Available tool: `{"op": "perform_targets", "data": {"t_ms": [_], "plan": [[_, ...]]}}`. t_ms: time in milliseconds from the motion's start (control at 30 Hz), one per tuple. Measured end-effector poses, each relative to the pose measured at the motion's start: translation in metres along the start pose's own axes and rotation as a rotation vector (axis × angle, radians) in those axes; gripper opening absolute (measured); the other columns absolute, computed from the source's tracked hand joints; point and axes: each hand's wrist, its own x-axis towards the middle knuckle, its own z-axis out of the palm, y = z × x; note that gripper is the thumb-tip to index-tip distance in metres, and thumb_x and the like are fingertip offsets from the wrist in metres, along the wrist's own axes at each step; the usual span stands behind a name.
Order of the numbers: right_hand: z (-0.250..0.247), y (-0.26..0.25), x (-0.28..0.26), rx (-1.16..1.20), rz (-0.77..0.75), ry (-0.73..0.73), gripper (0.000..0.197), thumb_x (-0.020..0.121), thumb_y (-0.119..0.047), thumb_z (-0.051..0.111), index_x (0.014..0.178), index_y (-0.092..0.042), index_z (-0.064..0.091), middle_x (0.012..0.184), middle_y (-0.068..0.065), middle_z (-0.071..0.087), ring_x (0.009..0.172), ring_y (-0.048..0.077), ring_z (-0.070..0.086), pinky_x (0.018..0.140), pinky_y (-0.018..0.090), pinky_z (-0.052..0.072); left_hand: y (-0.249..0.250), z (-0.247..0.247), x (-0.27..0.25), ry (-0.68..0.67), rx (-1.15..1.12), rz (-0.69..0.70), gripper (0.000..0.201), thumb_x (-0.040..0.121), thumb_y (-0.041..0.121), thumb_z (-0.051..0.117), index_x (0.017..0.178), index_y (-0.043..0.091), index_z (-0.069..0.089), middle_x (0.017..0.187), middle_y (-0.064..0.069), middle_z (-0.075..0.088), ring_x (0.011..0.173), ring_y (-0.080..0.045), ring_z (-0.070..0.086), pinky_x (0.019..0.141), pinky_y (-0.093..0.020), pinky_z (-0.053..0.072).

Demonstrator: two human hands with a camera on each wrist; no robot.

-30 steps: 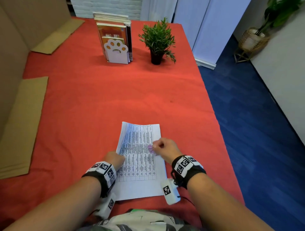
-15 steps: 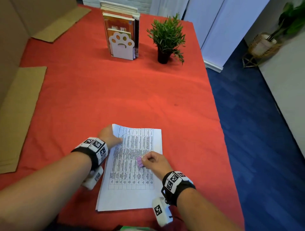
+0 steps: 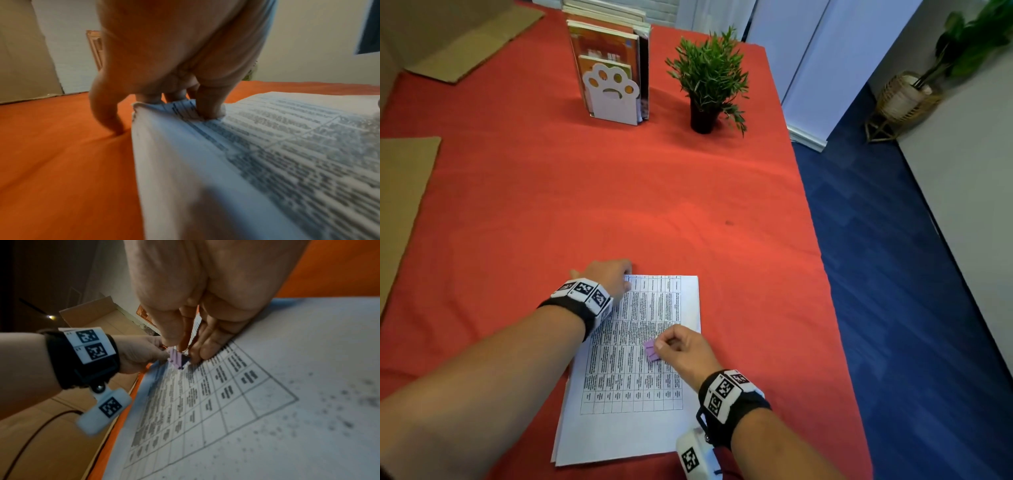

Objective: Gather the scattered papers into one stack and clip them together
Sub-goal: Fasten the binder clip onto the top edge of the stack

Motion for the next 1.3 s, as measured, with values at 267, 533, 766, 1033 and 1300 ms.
{"op": "perform_targets", "data": {"t_ms": [267,533,766,1033,1300], "plan": [[-0.001,-0.021,0.013,-0.252,-0.065,0.094,0.023,0.087,-0.011,0.063,0.069,-0.024,0.061,0.093,0.01,0.075,0.081,0.016,0.07,0.082,0.036,0.059,-0.016,0.014,-0.01,0.2,-0.287,0.085,0.021,0.083,0.026,0.065,0.07,0.035,0.051,0.082,0.018,0.059,0.092,-0.015,0.051,0.088,-0.04,0.032],[-0.015,-0.086,0.058,-0.83,-0.508,0.22,0.011,0.084,-0.017,0.068,0.081,-0.007,0.072,0.082,0.002,0.051,0.075,0.018,0.053,0.066,0.026,0.042,-0.014,0.012,-0.017,0.261,-0.403,0.151,0.029,0.074,0.024,0.074,0.06,0.036,0.052,0.071,0.015,0.057,0.075,-0.014,0.056,0.083,-0.041,0.049],[-0.01,-0.101,0.076,-0.941,-0.599,0.1,0.006,0.082,-0.012,0.068,0.087,-0.009,0.07,0.083,0.007,0.056,0.075,0.018,0.054,0.064,0.028,0.044,-0.013,0.007,-0.026,0.304,-0.379,0.209,0.015,0.073,0.024,0.075,0.069,0.028,0.061,0.067,0.014,0.053,0.078,-0.02,0.055,0.08,-0.039,0.047],[-0.002,-0.104,0.076,-1.071,-0.664,0.029,0.009,0.078,-0.003,0.065,0.072,-0.009,0.061,0.075,0.005,0.056,0.069,0.022,0.054,0.058,0.034,0.046,-0.013,0.004,-0.032,0.312,-0.434,0.23,0.014,0.073,0.022,0.076,0.07,0.021,0.062,0.066,0.011,0.054,0.076,-0.02,0.054,0.076,-0.035,0.045],[0.007,-0.088,0.065,-1.133,-0.724,0.101,0.009,0.082,-0.014,0.064,0.081,-0.011,0.055,0.096,0.006,0.057,0.086,0.025,0.054,0.072,0.036,0.046,-0.014,-0.002,-0.036,0.271,-0.579,0.134,0.013,0.078,0.015,0.072,0.069,0.016,0.062,0.072,0.001,0.058,0.059,-0.016,0.052,0.052,-0.029,0.049]]}}
